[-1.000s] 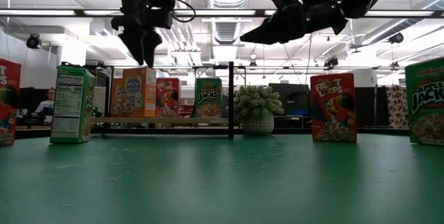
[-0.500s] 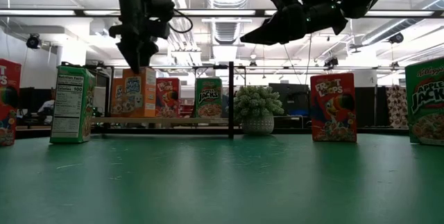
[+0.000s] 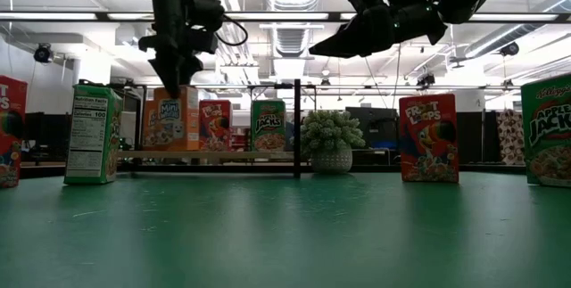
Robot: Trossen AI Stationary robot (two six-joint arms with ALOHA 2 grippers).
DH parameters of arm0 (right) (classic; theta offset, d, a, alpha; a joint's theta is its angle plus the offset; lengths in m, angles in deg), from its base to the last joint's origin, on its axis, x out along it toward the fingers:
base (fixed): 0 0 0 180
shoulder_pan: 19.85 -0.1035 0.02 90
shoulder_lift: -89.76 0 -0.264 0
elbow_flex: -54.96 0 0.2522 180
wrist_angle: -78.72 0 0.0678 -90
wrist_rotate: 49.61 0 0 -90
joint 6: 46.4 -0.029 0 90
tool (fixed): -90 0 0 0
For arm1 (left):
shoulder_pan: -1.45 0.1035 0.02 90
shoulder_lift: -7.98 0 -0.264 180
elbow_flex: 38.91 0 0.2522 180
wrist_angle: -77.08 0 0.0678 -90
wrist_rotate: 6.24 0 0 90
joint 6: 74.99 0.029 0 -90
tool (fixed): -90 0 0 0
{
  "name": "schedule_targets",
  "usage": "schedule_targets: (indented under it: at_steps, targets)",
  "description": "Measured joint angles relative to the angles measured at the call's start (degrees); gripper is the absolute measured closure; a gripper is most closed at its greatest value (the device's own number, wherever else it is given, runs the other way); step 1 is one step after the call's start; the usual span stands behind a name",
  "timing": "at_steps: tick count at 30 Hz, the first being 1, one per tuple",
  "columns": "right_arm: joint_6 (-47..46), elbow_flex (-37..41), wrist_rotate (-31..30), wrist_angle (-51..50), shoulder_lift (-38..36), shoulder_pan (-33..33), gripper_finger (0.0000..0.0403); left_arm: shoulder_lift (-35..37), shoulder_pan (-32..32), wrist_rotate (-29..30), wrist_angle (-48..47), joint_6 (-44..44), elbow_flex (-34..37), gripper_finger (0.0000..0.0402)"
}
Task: Stack cereal on shelf
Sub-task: Put the left orange cereal box on the shelf aligned with the other orange cereal box
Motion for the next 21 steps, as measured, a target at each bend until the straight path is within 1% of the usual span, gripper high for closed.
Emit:
schedule_targets:
  at_steps: [5,10,17,21]
  targets:
    - [0.0,0.0,-0.02,0.0,0.0,0.0,0.0168,0.22,0.0,0.24,-0.45,0.0,0.0,0.0218]
    - [0.0,0.0,-0.02,0.02,0.0,0.0,0.0168,1.33,-0.01,4.69,-3.06,0.03,0.02,0.0236]
    - [-0.05,0.0,-0.02,0.0,0.02,0.0,0.0168,4.68,1.09,7.58,-5.58,0.19,0.02,0.0242]
    - [-0.48,0.0,-0.02,0.02,0.02,0.0,0.0168,5.71,3.58,9.57,-6.49,1.04,0.02,0.0242]
